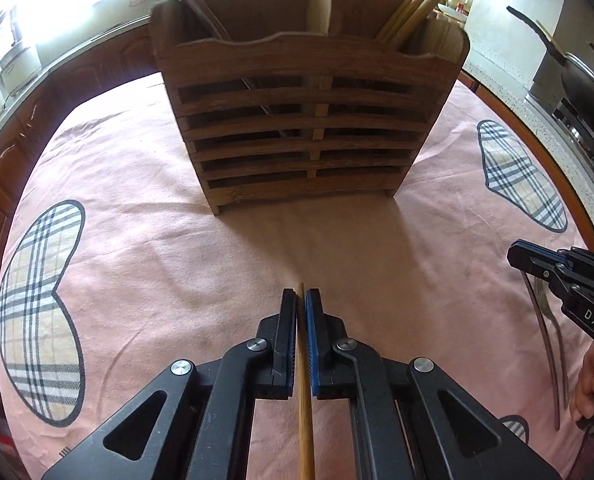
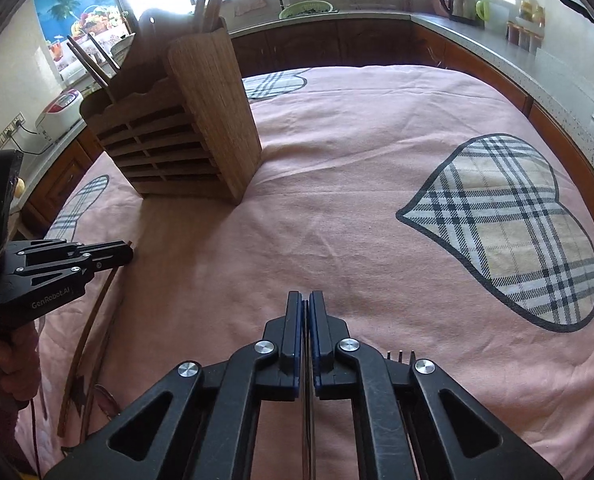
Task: Organize utensils
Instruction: 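Grasp a wooden chopstick with the left gripper while the right gripper grasps another chopstick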
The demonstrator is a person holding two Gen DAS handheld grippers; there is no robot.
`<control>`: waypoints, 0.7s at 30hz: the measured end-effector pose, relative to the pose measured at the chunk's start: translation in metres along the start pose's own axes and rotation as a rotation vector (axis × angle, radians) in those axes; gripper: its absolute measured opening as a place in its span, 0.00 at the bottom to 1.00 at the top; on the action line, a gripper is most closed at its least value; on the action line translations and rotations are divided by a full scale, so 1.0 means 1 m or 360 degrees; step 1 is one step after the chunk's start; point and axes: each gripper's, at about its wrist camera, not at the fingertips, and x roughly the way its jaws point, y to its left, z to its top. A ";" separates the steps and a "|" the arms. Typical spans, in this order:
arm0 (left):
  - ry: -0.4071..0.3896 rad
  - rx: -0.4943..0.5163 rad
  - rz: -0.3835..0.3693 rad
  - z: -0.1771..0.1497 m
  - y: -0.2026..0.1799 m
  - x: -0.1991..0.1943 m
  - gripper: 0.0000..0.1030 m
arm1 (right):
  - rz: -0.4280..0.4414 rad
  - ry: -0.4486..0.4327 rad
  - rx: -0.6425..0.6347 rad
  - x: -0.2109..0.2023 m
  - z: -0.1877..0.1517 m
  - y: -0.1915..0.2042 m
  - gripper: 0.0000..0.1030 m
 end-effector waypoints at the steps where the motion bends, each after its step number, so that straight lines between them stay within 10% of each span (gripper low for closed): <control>1: -0.0020 -0.0017 -0.0013 -0.002 0.002 -0.008 0.03 | 0.0014 -0.0021 0.0004 -0.006 0.000 0.003 0.03; 21: -0.0369 -0.0270 -0.0209 -0.090 0.056 -0.180 0.03 | 0.0174 -0.0358 0.0019 -0.104 -0.009 0.045 0.03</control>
